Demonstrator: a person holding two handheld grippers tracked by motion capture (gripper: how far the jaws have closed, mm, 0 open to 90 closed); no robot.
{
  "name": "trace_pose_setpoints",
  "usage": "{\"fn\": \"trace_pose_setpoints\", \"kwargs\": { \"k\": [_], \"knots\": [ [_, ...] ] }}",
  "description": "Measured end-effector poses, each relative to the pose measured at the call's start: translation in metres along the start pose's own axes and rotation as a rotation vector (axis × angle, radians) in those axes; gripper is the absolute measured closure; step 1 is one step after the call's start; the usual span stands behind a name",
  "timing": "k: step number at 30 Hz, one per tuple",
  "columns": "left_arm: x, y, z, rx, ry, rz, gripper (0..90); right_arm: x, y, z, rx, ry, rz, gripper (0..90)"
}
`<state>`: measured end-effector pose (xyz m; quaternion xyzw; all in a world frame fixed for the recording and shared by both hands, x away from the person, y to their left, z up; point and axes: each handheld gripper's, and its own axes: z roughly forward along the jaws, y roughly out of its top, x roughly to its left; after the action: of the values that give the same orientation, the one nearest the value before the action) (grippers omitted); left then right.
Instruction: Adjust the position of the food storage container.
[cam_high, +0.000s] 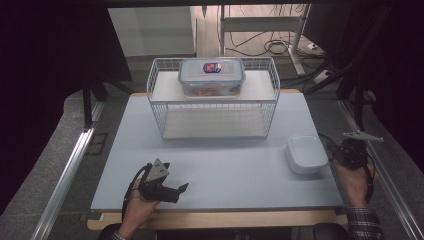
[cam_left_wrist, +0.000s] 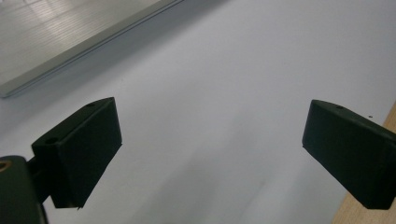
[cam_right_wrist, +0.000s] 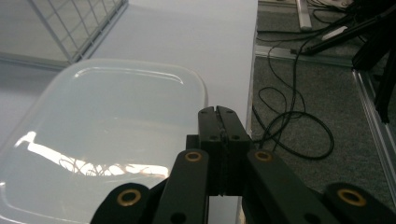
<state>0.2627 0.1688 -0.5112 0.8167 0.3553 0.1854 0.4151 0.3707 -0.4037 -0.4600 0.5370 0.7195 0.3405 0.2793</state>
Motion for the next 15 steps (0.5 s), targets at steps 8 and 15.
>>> {"fn": "trace_pose_setpoints", "kwargs": {
  "k": [8, 15],
  "knots": [
    [-0.002, 0.0, 0.003, 0.014, -0.005, 0.011, 4.9, 0.0, -0.004, 0.013, 0.038, -0.005, -0.009, 89.3],
    [-0.003, 0.0, 0.004, 0.02, -0.009, 0.015, 5.1, 0.01, -0.003, 0.016, 0.038, 0.039, -0.006, 89.3]
  ]
}}
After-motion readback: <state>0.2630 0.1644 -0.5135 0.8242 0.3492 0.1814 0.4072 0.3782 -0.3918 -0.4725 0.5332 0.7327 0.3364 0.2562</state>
